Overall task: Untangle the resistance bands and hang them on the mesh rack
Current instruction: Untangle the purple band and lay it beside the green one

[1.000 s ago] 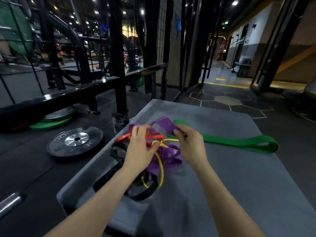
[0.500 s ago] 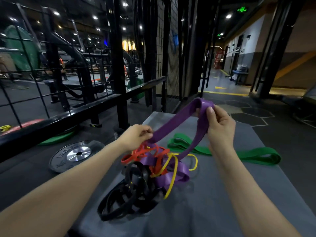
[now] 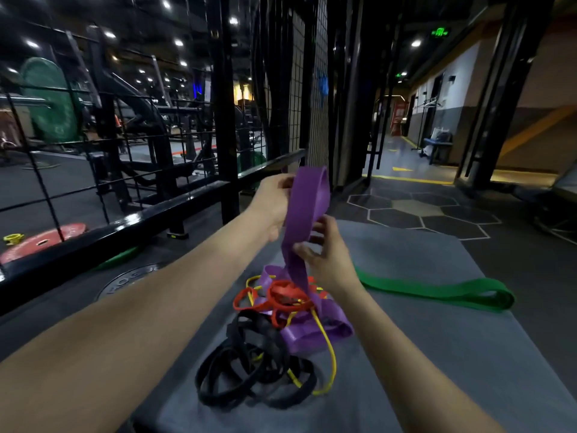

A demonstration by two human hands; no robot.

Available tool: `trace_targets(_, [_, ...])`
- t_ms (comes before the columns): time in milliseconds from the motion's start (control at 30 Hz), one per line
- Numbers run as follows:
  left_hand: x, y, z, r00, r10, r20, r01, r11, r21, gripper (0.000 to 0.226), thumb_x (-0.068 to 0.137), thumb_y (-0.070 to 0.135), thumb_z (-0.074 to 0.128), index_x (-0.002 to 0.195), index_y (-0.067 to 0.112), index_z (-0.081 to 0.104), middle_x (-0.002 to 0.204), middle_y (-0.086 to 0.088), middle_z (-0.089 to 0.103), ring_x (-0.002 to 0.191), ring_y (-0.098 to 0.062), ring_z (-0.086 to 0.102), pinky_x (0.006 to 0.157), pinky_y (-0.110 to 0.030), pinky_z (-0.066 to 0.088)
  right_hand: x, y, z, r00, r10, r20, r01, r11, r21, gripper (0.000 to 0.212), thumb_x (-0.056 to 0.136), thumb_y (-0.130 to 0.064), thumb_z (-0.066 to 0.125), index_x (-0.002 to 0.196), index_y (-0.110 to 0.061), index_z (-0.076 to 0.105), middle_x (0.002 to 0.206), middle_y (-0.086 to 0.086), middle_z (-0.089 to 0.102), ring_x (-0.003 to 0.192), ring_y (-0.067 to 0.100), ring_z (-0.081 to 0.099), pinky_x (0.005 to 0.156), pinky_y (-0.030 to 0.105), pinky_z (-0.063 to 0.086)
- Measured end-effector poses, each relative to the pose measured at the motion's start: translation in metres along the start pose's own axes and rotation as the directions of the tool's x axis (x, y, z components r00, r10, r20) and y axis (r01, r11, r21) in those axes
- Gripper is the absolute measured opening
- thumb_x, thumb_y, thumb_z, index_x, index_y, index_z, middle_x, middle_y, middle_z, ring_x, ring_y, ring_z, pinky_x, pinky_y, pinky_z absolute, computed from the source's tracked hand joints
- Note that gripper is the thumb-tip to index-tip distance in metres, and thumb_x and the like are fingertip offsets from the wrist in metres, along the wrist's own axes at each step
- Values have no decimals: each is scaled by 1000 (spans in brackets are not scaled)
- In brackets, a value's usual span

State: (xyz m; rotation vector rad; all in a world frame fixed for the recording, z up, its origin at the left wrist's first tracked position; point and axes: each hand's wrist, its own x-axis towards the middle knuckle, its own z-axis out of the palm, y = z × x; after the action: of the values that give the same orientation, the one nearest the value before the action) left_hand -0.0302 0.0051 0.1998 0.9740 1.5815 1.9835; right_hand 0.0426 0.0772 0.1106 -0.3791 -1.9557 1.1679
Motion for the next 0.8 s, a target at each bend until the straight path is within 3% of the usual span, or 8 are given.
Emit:
trace_targets(167, [-2,13,6,999,18,48,-17,999,-29,35,99,14,38,70,10,57,64,-5,50,55,-18,46,57,-29,40,3,-10,-19,993,-45,-112,38,997,-63,31,73,-11,75,88,-2,50,82,16,63,70,15,50,70,34,46])
trace_targets(333, [3,-3,3,994,-52,91,66,985,-157,22,97,9,39,80,9,54,65,-2,56,51,-8,53,47,-17,41,2,-13,-41,980,44,-192,-44,999,3,21,73,-26,66,84,-17,50,73,4,61,69,27,62,70,52,55])
trace_targets(400, [0,-31,0,993,-27,116,24,999,22,14,95,2,42,98,4,56,76,0,54,54,1,53,48,-9,39,5,-14,-54,958,107,-266,-66,985,158,11,83,-11,62,80,-14,52,71,6,60,66,25,61,65,48,57])
trace_targets(467, [-6,-69,-3,977,-82,197,28,965,262,32,92,-3,49,124,-3,45,95,-1,53,74,-1,57,66,-10,44,7,-18,-66,936,193,-296,-75,927,367,22,89,3,53,77,-14,54,66,0,62,61,14,59,57,30,57])
trace_targets(533, [-11,-105,-4,933,-181,313,-23,834,551,53,86,9,64,133,5,39,114,-4,53,94,-9,53,82,-21,43,7,-18,-79,923,204,-327,-59,913,404,21,90,6,50,80,-12,53,63,-5,64,58,9,60,51,21,54])
trace_targets(633, [-14,-140,1,914,-218,342,-181,534,826,68,77,41,67,134,16,39,120,-8,55,106,-24,57,91,-32,45,2,-11,-94,913,216,-347,-64,914,400,25,90,7,49,75,-14,50,64,0,58,55,7,58,50,19,53])
trace_targets(733, [-14,-152,0,943,-188,276,-230,235,944,39,80,43,57,113,22,56,114,-7,64,107,-28,61,86,-38,50,-5,7,-112,855,325,-405,-100,868,486,28,90,7,49,68,-11,47,45,-5,59,41,3,57,45,19,52])
trace_targets(800, [-18,-151,-10,960,-179,215,-188,158,969,39,77,48,48,102,23,63,106,-3,68,101,-26,64,83,-37,52,-10,19,-124,806,390,-446,-122,846,520,27,89,8,49,67,-8,48,40,-6,57,39,3,56,43,19,51])
